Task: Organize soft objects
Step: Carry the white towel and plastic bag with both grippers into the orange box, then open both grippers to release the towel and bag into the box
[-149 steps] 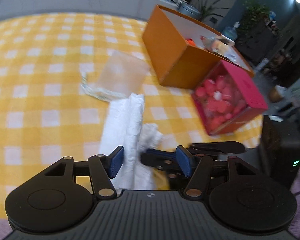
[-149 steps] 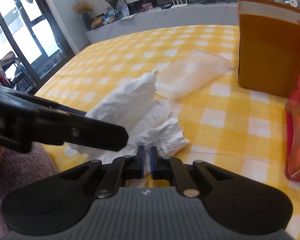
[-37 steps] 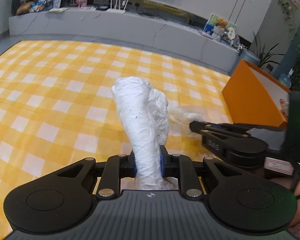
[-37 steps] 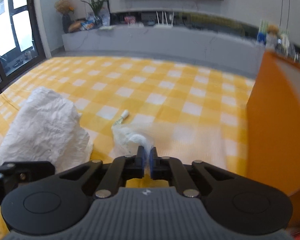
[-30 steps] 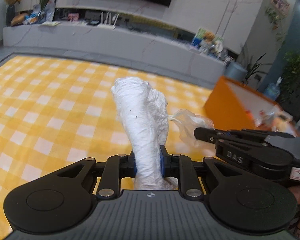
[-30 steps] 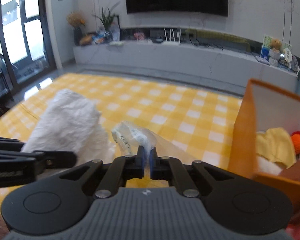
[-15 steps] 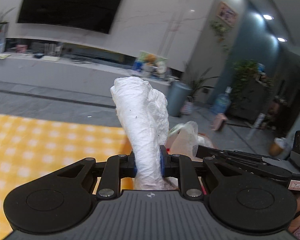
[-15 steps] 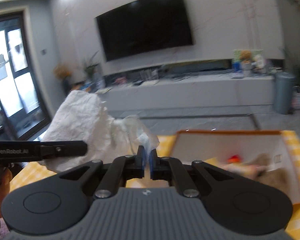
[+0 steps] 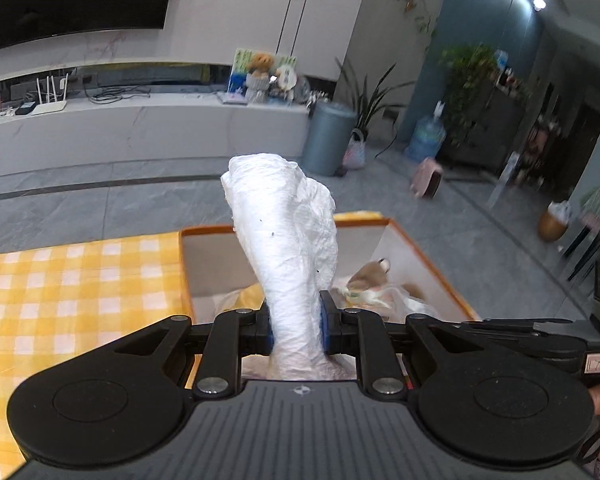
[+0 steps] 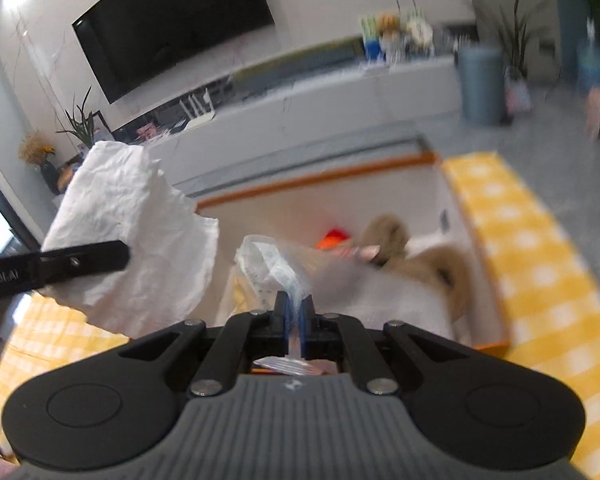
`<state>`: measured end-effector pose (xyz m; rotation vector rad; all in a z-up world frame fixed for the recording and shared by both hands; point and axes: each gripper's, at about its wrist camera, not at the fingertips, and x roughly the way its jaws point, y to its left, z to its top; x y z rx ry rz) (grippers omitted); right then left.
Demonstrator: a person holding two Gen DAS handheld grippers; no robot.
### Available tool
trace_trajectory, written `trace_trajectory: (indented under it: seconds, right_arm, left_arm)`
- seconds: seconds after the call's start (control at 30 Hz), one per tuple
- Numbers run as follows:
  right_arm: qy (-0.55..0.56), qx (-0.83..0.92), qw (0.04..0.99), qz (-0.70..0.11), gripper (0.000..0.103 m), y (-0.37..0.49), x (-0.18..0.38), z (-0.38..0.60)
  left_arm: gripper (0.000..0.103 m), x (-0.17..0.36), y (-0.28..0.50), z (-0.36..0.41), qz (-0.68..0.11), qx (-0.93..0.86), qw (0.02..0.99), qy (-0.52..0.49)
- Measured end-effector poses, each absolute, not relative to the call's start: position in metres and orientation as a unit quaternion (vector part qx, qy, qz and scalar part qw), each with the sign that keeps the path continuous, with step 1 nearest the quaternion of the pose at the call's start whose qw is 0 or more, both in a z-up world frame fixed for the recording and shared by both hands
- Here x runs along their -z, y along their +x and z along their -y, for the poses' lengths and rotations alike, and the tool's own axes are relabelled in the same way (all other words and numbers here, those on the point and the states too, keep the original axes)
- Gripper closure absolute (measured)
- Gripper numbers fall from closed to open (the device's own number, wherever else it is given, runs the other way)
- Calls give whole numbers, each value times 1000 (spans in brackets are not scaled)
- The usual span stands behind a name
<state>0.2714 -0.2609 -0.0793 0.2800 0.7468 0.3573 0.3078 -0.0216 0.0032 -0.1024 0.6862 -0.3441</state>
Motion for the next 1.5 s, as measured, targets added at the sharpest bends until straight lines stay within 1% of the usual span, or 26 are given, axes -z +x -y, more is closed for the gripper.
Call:
trace_trajectory:
  seconds: [0.2, 0.4, 0.63, 0.73, 0.83, 0.87, 0.9, 1.03, 1.13, 1.17, 1.2, 1.23, 1.27, 1.33, 1.4, 1.47, 1.5]
  right_arm:
    - [159, -206, 878, -402, 101, 317, 99, 236]
    - [102, -190, 869, -446, 101, 354, 120, 212]
    - [64, -186, 863, -466, 100, 352, 119, 223]
    - [63, -186, 862, -468, 96, 344, 116, 235]
    - [44, -187, 871, -453, 87, 335, 108, 236]
    - [41, -189, 872, -449, 82, 333, 106, 238]
    - [40, -191, 874, -446, 81, 330, 105, 239]
    - [31, -204, 871, -447, 80, 327, 102, 235]
    - [32, -197, 870, -450, 79, 324, 102, 237]
    - [33, -198, 870, -451, 78, 324, 102, 238]
    - [34, -199, 869, -451, 74, 323, 101, 240]
    - [33, -199, 869, -451, 72, 322, 99, 240]
    - [32, -198, 870, -451, 70, 320, 97, 241]
    - [34, -199, 872, -447, 68, 318, 93, 243]
    - [34, -198, 874, -442, 62, 315, 87, 245]
    - [33, -191, 880, -434, 58, 309, 80, 246]
    - [33, -189, 883, -429, 58, 306, 75, 246]
  left_arm:
    - [81, 5, 312, 21, -348, 158, 924, -12]
    - [81, 16, 319, 28, -376, 153, 914, 8]
    - [81, 31, 326, 25, -416, 207, 883, -58]
    - [81, 39, 330, 32, -449, 206, 869, -42]
    - [81, 48, 340, 32, -485, 190, 852, -54]
    - [81, 51, 344, 31, -498, 187, 844, -63]
    - [81, 54, 349, 31, -511, 182, 837, -73]
    - [78, 66, 367, 27, -555, 168, 807, -113]
    - [78, 72, 371, 29, -572, 166, 795, -111]
    - [76, 71, 370, 30, -571, 164, 798, -103]
    - [73, 70, 368, 32, -566, 165, 802, -95]
    - [62, 67, 364, 33, -559, 169, 806, -90]
    - [48, 64, 360, 33, -554, 172, 810, -91]
    - [43, 57, 352, 29, -543, 172, 816, -93]
    - [41, 47, 344, 25, -534, 173, 823, -91]
    - [35, 34, 334, 20, -519, 172, 832, -94]
    - [34, 25, 332, 19, -509, 171, 839, -95]
